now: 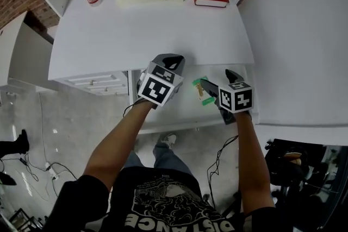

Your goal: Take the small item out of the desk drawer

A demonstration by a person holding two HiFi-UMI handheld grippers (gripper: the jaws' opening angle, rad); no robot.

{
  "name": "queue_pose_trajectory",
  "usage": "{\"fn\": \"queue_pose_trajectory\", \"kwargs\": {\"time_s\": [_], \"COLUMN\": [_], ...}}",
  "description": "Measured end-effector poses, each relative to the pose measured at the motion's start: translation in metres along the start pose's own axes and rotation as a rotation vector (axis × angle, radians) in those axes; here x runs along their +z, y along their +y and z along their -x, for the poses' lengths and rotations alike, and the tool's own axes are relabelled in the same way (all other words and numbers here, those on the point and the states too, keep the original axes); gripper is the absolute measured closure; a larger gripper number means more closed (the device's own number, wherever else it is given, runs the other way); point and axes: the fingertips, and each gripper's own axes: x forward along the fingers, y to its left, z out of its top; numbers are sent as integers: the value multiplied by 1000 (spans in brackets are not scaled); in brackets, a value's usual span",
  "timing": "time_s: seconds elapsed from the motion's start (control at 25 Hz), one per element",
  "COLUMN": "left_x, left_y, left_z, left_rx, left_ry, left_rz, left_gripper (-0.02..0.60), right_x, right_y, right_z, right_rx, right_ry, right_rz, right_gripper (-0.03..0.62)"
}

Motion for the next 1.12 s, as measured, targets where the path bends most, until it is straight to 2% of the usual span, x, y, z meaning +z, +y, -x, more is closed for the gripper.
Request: {"fn": "queue_pose_trajectory", "kwargs": {"time_s": [0.32,0.68,1.12], "left_x": [-40,-79,-129], "left_y": [-2,-8,-8], "left_z": [-6,-13,-30], "left_rx": [26,11,-7], "left_ry": [19,47,106], "left_rz": [47,79,127], "left_gripper": [577,577,577], "right_x": [-39,-81,-130], "right_y": [0,-1,-8], "right_z": [-31,-65,-106], "right_rx": [37,58,53], "right_ry": [124,247,370], "right_rz": [53,87,64], "right_gripper": [118,113,108]}}
